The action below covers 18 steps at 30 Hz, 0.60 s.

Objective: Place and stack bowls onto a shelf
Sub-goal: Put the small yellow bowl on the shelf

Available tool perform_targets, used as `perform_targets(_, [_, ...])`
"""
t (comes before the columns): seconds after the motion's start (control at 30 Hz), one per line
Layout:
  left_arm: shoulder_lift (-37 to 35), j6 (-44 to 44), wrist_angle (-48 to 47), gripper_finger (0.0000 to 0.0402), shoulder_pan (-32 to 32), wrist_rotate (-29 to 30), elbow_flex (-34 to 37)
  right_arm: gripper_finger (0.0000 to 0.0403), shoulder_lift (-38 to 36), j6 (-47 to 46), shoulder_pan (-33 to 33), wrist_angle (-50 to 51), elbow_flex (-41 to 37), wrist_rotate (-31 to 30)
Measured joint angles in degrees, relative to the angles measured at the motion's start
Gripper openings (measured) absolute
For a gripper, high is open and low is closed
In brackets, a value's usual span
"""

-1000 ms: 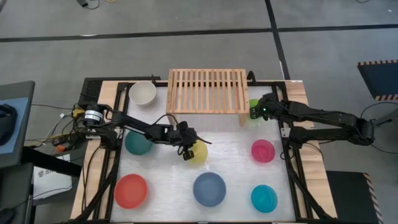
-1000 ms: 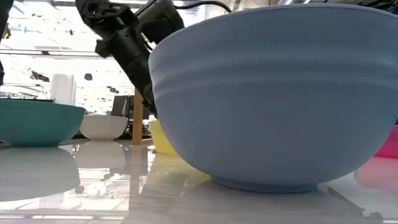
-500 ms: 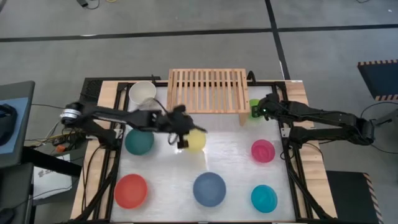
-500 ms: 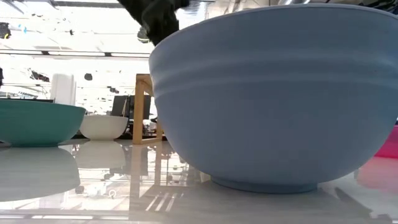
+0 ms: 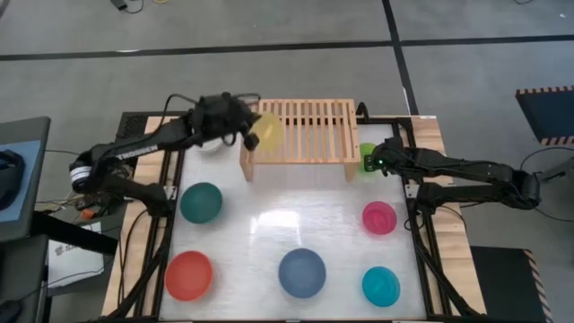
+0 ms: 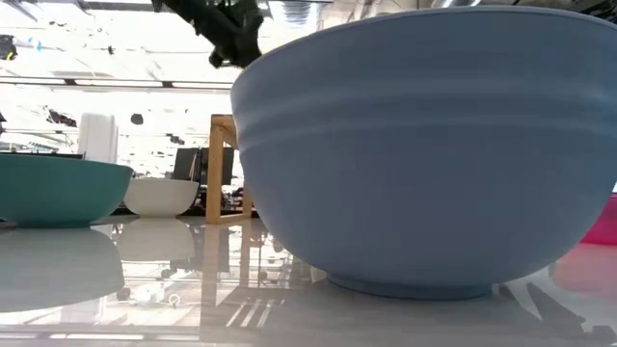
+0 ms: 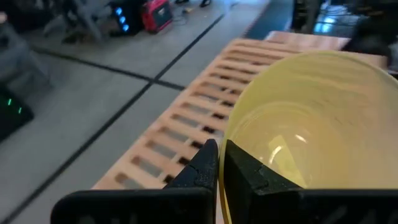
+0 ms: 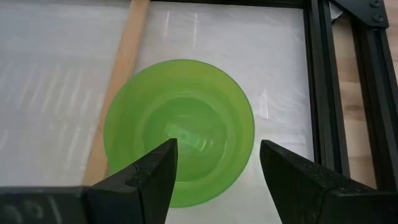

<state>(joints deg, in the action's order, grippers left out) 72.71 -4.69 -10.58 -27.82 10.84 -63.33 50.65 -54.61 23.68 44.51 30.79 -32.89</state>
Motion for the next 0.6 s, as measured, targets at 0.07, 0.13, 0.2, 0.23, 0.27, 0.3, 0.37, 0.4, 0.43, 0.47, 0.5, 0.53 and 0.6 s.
perform_targets(0.07, [1.7, 0.9, -0.2, 0.0, -3.4, -1.5, 0.0, 0.0256, 0.0, 0.0, 0.0, 0.0, 0.0, 0.0])
perform_targets(0.13, [3.2, 1.3, -0.2, 0.0, -6.1, -3.4, 0.0, 0.0256, 0.0, 0.0, 0.0, 0.0, 0.0, 0.0])
perform_targets(0.2, [4.3, 1.4, 0.0, 0.0, -8.0, -5.6, 0.0, 0.0256, 0.0, 0.0, 0.0, 0.0, 0.0, 0.0])
perform_targets(0.23, [4.8, 1.5, 0.1, 0.0, -8.7, -6.5, 0.0, 0.0256, 0.0, 0.0, 0.0, 0.0, 0.0, 0.0])
perform_targets(0.27, [5.3, 1.9, 0.4, 0.0, -9.3, -7.3, 0.0, 0.0256, 0.0, 0.0, 0.0, 0.0, 0.0, 0.0])
perform_targets(0.3, [5.6, 2.4, 0.9, 0.0, -9.8, -8.1, 0.0, 0.0256, 0.0, 0.0, 0.0, 0.0, 0.0, 0.0])
perform_targets(0.37, [6.5, 2.8, 0.5, 0.0, -10.5, -9.6, -0.9, 0.0256, 0.0, 0.0, 0.0, 0.0, 0.0, 0.0])
perform_targets(0.4, [7.3, 2.9, -0.5, 0.0, -10.9, -10.2, -2.0, 0.0256, 0.0, 0.0, 0.0, 0.0, 0.0, 0.0])
perform_targets(0.43, [8.2, 3.0, -2.3, 0.0, -11.2, -10.7, -3.2, 0.0256, 0.0, 0.0, 0.0, 0.0, 0.0, 0.0])
perform_targets(0.47, [9.2, 2.9, -4.3, 0.0, -11.3, -11.0, -4.5, 0.0256, 0.0, 0.0, 0.0, -0.1, 0.0, 0.0])
perform_targets(0.5, [10.3, 2.7, -6.1, 0.0, -11.3, -11.2, -6.0, 0.0256, 0.0, 0.0, 0.0, -0.2, 0.0, 0.0])
perform_targets(0.53, [11.4, 2.6, -7.5, 0.0002, -11.4, -11.2, -7.5, 0.0256, 0.0, -0.3, 0.0, -0.2, 0.0, 0.0])
perform_targets(0.6, [13.3, 2.4, -9.9, 0.0012, -11.3, -11.6, -10.3, 0.0256, 0.5, -1.5, 0.0, -0.2, 0.0, 0.0])
